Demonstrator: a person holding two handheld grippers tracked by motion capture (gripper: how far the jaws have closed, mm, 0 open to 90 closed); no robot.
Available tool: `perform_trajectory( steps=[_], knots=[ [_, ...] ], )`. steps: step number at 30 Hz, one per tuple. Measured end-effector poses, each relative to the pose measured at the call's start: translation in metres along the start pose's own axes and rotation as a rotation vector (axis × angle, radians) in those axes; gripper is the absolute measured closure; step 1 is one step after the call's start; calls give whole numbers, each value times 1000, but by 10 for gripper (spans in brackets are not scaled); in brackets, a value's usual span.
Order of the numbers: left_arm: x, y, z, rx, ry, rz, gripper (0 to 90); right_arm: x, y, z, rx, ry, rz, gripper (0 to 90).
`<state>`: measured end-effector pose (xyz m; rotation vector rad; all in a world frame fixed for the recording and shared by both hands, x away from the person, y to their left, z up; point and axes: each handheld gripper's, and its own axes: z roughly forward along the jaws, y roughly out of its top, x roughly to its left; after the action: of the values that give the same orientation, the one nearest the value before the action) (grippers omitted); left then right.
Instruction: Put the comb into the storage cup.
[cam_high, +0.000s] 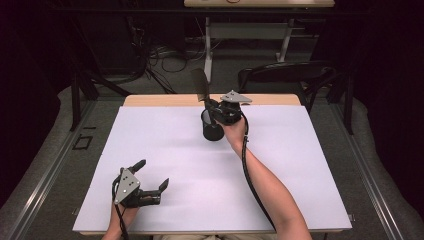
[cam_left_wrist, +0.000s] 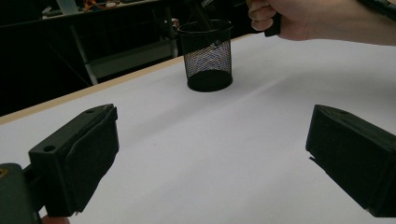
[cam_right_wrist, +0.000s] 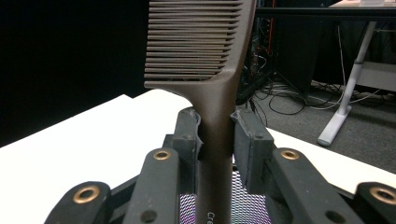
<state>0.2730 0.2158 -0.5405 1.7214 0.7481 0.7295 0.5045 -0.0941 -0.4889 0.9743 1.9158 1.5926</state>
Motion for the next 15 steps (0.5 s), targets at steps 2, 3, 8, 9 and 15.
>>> perform_trajectory(
  steps=[2, 3, 8, 9, 15],
  knots=[
    [0, 0, 0, 0, 0, 2, 26, 0, 0, 0, 1, 0, 0, 727],
    [0, 0, 0, 0, 0, 2, 26, 0, -1, 0, 2, 0, 0, 727],
    [0, 0, 0, -1, 1, 2, 26, 0, -2, 0, 9, 1, -5, 727],
    [0, 0, 0, -2, 1, 1, 26, 0, -3, 0, 11, -1, -5, 727],
    [0, 0, 0, -1, 1, 2, 26, -1, -6, 0, 16, -3, -5, 727]
  ],
)
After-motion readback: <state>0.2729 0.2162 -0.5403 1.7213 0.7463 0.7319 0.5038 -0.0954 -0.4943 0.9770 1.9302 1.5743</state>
